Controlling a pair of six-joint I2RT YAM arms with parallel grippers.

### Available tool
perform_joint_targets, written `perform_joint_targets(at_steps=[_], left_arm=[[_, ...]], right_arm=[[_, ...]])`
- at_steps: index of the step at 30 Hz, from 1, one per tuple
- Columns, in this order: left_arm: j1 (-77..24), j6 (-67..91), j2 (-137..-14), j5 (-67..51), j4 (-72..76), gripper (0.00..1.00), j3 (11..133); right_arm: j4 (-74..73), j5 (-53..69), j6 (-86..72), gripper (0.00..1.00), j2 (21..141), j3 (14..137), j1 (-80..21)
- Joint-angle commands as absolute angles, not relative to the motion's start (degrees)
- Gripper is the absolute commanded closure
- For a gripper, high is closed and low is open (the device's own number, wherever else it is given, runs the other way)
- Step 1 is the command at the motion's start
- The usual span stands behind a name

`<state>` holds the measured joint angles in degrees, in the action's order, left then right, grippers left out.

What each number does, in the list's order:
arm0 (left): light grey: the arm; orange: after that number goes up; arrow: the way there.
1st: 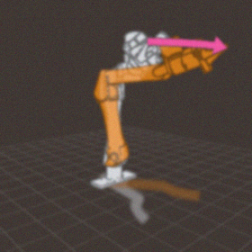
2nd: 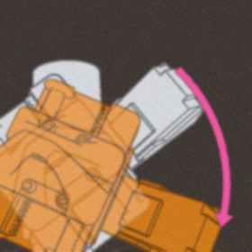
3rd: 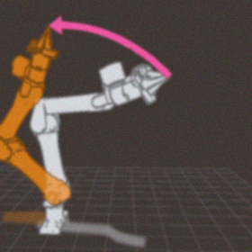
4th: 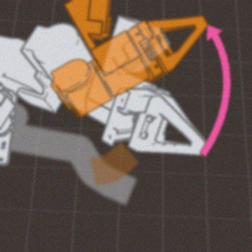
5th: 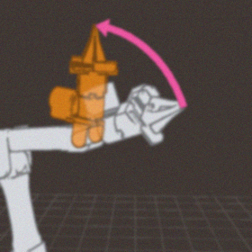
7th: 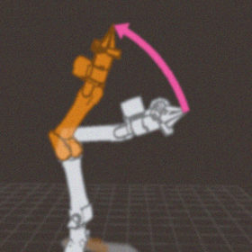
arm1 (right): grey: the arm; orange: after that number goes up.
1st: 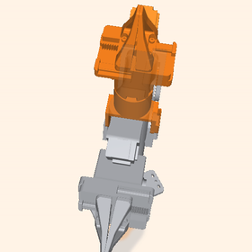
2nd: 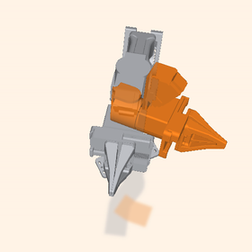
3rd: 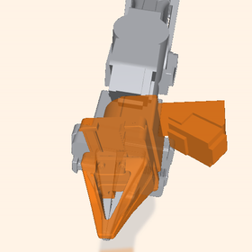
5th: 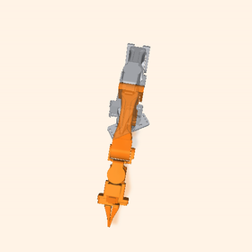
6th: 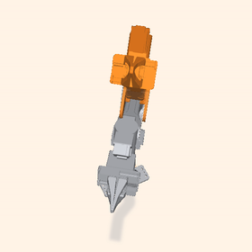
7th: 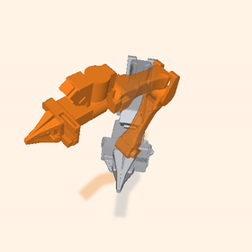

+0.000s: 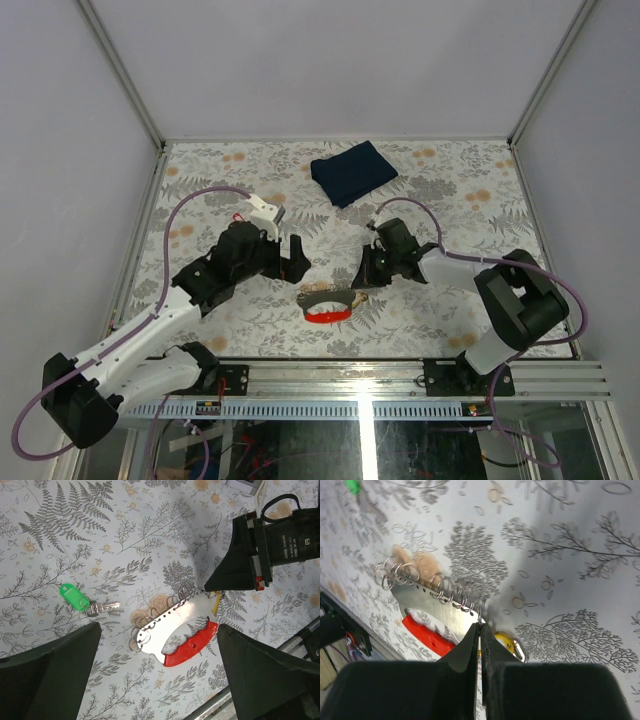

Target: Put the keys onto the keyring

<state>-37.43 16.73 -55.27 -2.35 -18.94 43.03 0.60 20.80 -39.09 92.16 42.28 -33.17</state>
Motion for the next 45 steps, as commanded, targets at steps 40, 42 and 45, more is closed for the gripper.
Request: perform_joint_targets(at_steps=[40, 42, 45], left_arm=[[-37.09, 2.38, -45.70, -30.10, 10.63, 0.40, 33.98], [-37.10, 1.30, -47.00, -33.57, 11.16, 0.42, 34.58], [-37.10, -0.38, -48.78, -38.70, 11.16, 0.46, 35.83]], right_arm=[[-4.11, 33.68, 2.25, 1.00, 61.35, 46.85, -36.69], [-4.00, 33.90, 2.58, 1.00, 59.73, 46.76, -36.72], [-3.94, 34.83, 2.62, 1.00, 57.37, 47.20, -36.74]])
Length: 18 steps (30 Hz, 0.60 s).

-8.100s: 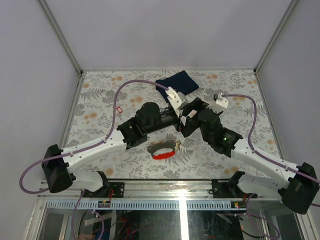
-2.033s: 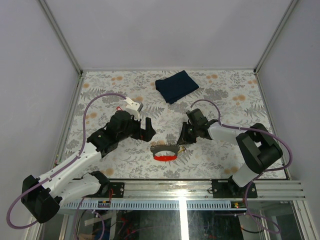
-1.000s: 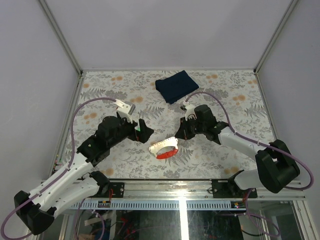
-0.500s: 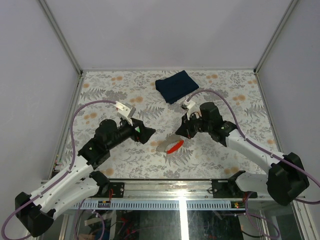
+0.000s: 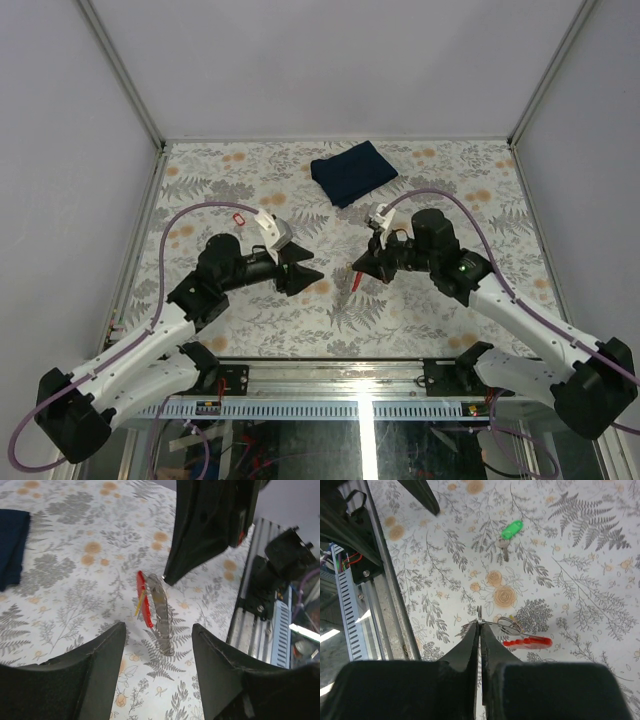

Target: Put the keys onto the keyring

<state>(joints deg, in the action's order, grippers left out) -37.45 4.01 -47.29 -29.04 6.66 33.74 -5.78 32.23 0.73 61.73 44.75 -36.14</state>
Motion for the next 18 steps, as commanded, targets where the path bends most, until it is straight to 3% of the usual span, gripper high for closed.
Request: perform_joint_targets(at_steps=[1, 11, 18], left_arm=[[-37.09, -0.62, -49.30, -40.04, 11.35, 0.46, 36.32], [-37.45, 2.15, -50.23, -45.21, 22.78, 0.49, 37.47], [-41.35, 6.71, -51.81, -37.95, 24.27, 0.47, 40.31]], right_arm=[[-4.01, 35.39, 2.68, 1.00, 56.62, 47.52, -36.74], [-5.07, 41.80, 2.78, 1.00, 53.19, 52.41, -36.74], [-3.30, 42.45, 1.34, 1.00, 52.74, 54.38, -36.77]])
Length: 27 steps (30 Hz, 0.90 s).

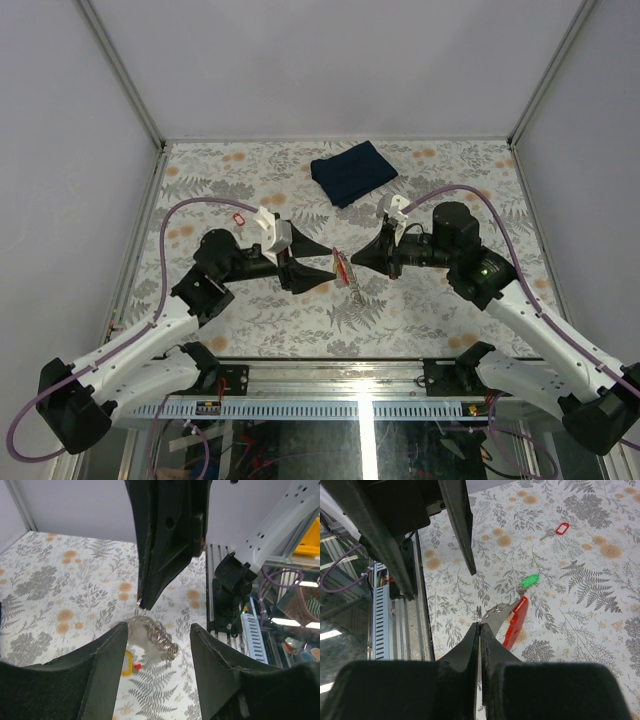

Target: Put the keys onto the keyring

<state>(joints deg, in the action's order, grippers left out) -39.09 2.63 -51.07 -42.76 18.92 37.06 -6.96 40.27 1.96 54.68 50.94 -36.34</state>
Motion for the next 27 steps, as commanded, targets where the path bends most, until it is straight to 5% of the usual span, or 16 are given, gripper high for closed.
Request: perform_joint_targets(at_steps=[1, 10, 23, 27], left_arm=[[-41.51, 8.64, -52.17, -36.30, 23.55, 0.47, 41.01], [-41.48, 14.00, -53.79, -27.94, 2.49, 0.41, 50.79], [-42.66, 3.99, -48.99, -34.65, 8.14, 0.35, 46.82], [-43.15, 0.64, -51.35, -41.88, 8.37, 0.42, 48.99]], right_arm=[[-3.31, 42.12, 1.22, 1.00, 52.75, 54.52, -36.74], [-3.83, 38.44, 0.03, 1.00, 51.46, 54.66, -36.73], [-0.59, 39.23, -2.53, 1.00, 48.96, 55.00, -36.74], [1.49, 44.75, -4.19, 1.00, 48.84, 56.10, -36.74]])
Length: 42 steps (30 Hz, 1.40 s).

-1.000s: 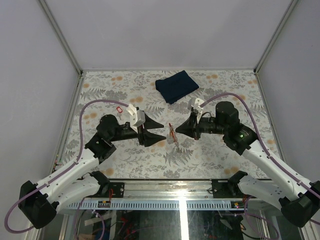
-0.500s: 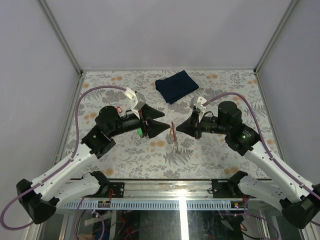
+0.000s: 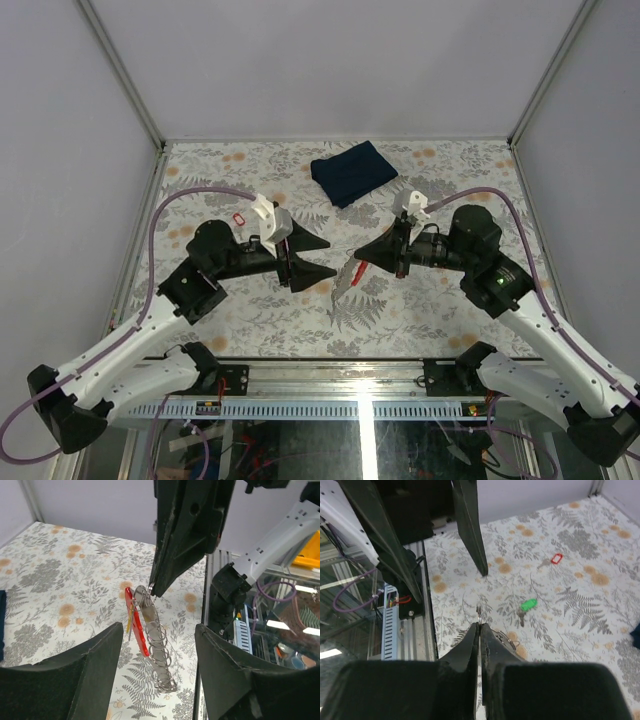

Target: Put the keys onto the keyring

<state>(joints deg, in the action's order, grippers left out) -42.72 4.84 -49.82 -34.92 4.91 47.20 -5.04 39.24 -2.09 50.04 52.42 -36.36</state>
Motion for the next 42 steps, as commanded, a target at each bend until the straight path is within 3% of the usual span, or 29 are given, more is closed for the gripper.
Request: perform_joint_targets(at_steps=[1, 11, 19, 29, 36, 39, 42], left_arm=[[-43.21, 0.62, -52.09, -42.97, 8.35, 0.43, 49.78], [-43.55, 1.04, -56.64, -50.19, 8.17, 0.59, 55.44], [-44.12, 1.54, -57.81, -51.92, 7.80, 0.80, 56.62], [-44.31, 1.29, -58.81, -49.99, 7.16, 0.81, 57.27], [-44.32, 3.66, -59.42, -45.46, 6.54, 0.98, 59.06], [-44.32, 1.53, -59.91, -46.32, 2.65, 1.00, 60.84], [-44.32, -1.99, -59.44, -47.91, 0.14, 1.00, 61.54]], right_arm=[[1.90, 45.95, -4.51, 1.00, 49.00, 56.33, -36.74], [2.64, 50.58, -5.58, 1.00, 50.09, 57.77, -36.74], [2.73, 50.54, -5.51, 1.00, 49.91, 57.74, -36.74], [2.41, 51.78, -5.58, 1.00, 50.19, 58.07, -36.74], [1.83, 51.45, -5.20, 1.00, 50.05, 58.13, -36.75], [0.34, 49.41, -4.05, 0.90, 49.27, 58.78, -36.74], [0.24, 45.60, -3.54, 0.69, 47.46, 58.53, -36.76]])
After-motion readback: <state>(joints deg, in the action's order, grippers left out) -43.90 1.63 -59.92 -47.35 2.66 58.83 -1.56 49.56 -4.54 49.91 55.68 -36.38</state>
